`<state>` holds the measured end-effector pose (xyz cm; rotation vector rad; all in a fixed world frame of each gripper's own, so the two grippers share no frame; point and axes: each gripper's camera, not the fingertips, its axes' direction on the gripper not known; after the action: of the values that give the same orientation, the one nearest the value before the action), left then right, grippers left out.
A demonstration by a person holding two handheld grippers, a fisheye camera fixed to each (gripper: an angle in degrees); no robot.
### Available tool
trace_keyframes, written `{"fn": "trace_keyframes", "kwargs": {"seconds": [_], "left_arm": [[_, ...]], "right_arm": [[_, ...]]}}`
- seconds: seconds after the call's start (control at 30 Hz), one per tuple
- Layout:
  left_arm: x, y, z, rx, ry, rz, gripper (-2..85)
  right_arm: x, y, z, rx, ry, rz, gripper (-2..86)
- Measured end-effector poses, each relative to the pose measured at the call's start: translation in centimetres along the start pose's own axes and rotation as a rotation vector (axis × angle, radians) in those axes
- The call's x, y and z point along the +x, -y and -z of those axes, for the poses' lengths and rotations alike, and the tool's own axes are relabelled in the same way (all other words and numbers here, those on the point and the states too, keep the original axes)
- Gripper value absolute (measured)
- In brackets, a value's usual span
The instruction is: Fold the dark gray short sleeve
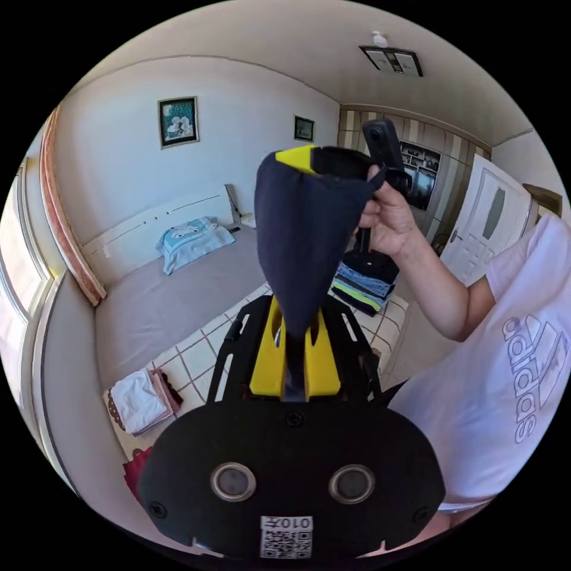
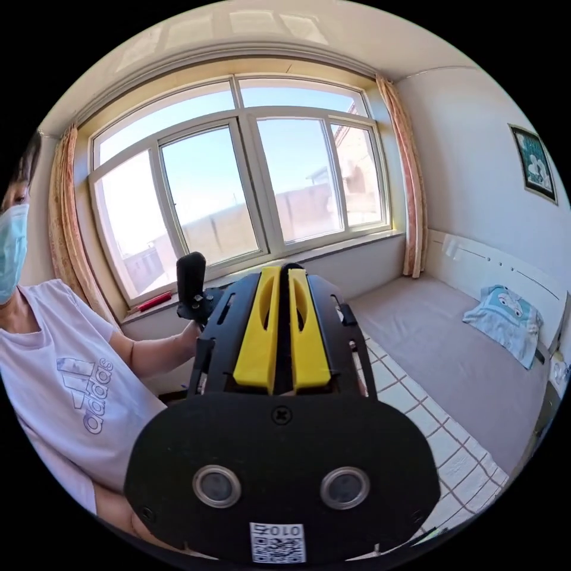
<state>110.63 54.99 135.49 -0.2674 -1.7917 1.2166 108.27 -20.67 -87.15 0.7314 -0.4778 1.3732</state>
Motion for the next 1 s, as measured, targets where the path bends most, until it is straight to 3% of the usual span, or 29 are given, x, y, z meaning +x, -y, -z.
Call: {"fn": "trace_keyframes", "kwargs": {"seconds": [0.13,0.37,0.57,0.63,0.8,0.93,1.0], "left_arm": [[-0.1,1.8,0.6,0.105,0.023,0.118,1.3],[-0.8,2.0,2.6,0.424,0.094,0.339,0.4],[-1.6,4.1,0.9,0.454,-0.002,0.241,0.2],[-2.6,4.4,0.5,0.441,-0.007,0.214,0.1],[-8.5,3.1,-0.2,0.426,-0.117,0.236,0.3],[-12.2,2.2,-2.1,0.389,-0.262,0.232,0.5],[-14.7,0.9,-2.8,0.374,-0.34,0.236,0.8]], "right_arm": [[-2.1,-5.9,4.7,0.194,0.065,0.032,9.8],[-8.1,-13.1,4.5,0.041,-0.001,0.007,15.0],[-11.7,-16.9,0.3,-0.069,-0.178,0.004,3.9],[-12.9,-17.5,1.1,-0.076,-0.374,0.003,3.4],[-13.8,-19.0,5.3,-0.014,-0.494,-0.037,3.0],[-15.5,-19.8,8.4,0.002,-0.887,-0.087,2.8],[-15.8,-20.1,10.4,0.031,-0.966,-0.134,2.8]]}}
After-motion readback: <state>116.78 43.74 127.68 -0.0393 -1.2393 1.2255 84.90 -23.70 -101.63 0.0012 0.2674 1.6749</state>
